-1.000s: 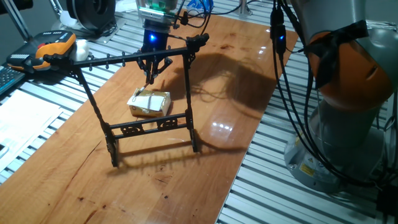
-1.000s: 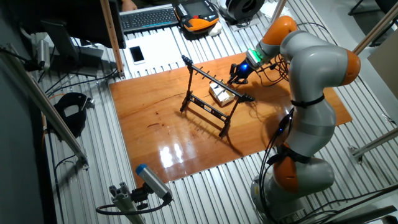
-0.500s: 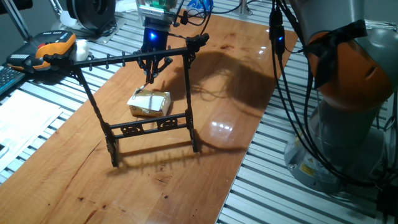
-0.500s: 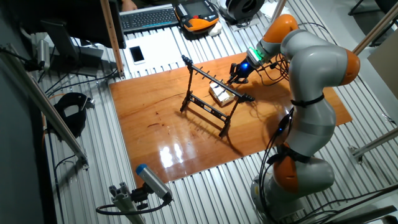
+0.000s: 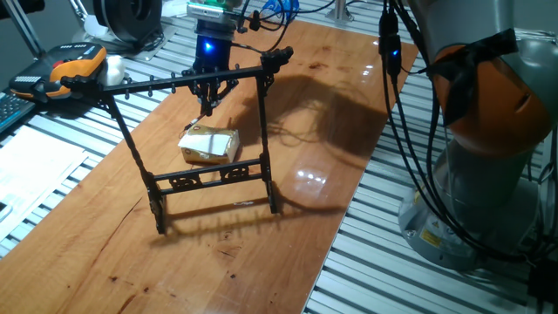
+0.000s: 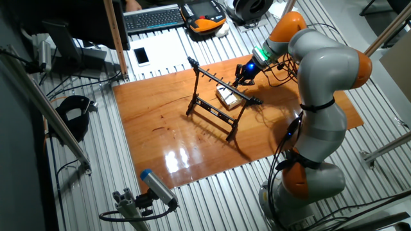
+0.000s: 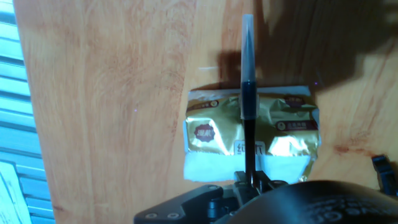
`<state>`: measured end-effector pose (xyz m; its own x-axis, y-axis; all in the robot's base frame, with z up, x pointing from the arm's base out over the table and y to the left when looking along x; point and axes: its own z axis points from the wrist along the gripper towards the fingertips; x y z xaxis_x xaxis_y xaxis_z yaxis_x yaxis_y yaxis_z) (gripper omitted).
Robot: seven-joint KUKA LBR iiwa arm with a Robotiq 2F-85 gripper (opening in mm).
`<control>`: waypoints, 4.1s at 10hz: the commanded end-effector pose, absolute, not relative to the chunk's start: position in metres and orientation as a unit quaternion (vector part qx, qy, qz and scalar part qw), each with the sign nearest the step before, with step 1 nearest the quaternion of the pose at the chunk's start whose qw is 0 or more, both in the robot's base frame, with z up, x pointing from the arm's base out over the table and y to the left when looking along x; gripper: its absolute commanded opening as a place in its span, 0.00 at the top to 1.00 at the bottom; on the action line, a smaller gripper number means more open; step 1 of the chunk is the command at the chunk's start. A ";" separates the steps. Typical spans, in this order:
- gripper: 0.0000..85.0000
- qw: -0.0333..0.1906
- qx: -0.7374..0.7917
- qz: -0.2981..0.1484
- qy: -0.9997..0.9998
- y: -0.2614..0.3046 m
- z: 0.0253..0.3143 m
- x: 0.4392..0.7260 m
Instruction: Place the brush on the pen rack
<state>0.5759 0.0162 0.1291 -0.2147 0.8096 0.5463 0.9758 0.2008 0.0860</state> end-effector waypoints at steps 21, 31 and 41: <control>1.00 0.194 -0.598 -0.180 -0.756 0.026 0.144 0.566; 1.00 0.200 -0.597 -0.208 -0.749 0.027 0.108 0.576; 1.00 0.215 -0.601 -0.208 -0.741 0.029 0.172 0.545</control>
